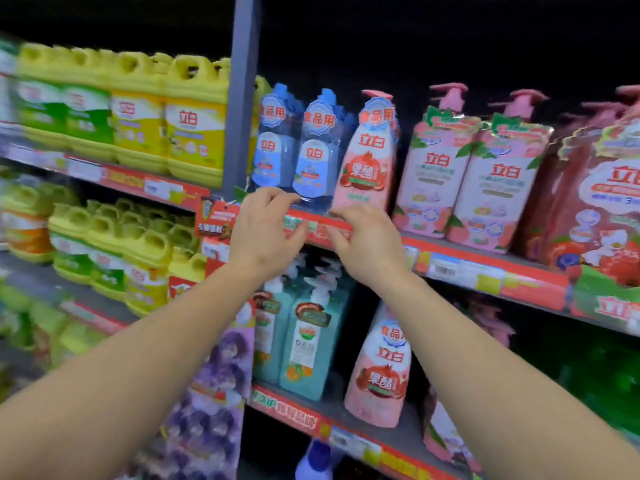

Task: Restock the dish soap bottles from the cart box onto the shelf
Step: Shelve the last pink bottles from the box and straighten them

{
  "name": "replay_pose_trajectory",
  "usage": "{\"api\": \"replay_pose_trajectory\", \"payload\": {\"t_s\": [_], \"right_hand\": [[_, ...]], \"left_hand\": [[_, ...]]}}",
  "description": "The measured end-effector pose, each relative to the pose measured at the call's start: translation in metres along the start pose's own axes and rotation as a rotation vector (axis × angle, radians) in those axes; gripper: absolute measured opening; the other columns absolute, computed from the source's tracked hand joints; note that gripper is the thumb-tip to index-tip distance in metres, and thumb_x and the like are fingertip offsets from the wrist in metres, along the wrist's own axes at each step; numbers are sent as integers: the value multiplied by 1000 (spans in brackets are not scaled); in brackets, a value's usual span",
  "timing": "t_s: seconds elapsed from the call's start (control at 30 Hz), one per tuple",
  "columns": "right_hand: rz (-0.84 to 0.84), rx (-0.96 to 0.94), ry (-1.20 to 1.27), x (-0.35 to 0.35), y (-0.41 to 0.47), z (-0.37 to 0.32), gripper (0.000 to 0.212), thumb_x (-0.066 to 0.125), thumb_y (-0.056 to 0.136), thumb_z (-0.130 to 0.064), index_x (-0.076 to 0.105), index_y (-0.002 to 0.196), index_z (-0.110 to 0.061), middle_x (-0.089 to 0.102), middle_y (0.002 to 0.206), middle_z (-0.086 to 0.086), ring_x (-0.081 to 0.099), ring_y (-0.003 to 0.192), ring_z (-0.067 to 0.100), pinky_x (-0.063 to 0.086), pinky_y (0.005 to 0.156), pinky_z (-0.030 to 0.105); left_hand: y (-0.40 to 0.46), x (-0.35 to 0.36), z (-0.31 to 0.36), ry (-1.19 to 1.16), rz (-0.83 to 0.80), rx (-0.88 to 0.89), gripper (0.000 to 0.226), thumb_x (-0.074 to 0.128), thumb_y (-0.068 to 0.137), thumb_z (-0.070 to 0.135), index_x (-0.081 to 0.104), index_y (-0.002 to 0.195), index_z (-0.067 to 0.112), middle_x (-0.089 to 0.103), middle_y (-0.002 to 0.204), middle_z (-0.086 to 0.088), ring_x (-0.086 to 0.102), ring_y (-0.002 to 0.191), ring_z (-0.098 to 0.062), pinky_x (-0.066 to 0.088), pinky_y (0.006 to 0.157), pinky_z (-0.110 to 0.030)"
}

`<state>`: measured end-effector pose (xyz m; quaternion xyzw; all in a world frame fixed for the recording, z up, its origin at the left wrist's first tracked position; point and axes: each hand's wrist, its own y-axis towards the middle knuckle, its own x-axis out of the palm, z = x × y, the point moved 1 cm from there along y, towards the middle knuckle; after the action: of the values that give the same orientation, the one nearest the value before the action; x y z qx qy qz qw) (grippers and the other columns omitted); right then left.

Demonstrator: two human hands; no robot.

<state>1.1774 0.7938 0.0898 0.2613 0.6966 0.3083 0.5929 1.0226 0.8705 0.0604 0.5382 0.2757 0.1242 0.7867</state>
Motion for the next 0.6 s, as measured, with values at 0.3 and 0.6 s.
{"api": "replay_pose_trajectory", "payload": {"t_s": [0.3, 0.6], "right_hand": [[-542, -230, 231, 231, -20, -317, 57, 52, 93, -45, 43, 143, -19, 50, 141, 8, 43, 132, 29, 36, 109, 39], [-817, -410, 388, 348, -80, -556, 59, 53, 93, -46, 43, 144, -18, 49, 143, 9, 42, 133, 30, 33, 110, 40]], "left_hand": [[-137, -233, -254, 711, -499, -551, 66, 61, 78, 63, 53, 134, 28, 45, 142, -12, 44, 129, -33, 37, 106, -41], [-261, -435, -383, 920, -635, -940, 64, 55, 83, 63, 47, 137, 30, 39, 146, -13, 37, 134, -33, 33, 111, -40]]}}
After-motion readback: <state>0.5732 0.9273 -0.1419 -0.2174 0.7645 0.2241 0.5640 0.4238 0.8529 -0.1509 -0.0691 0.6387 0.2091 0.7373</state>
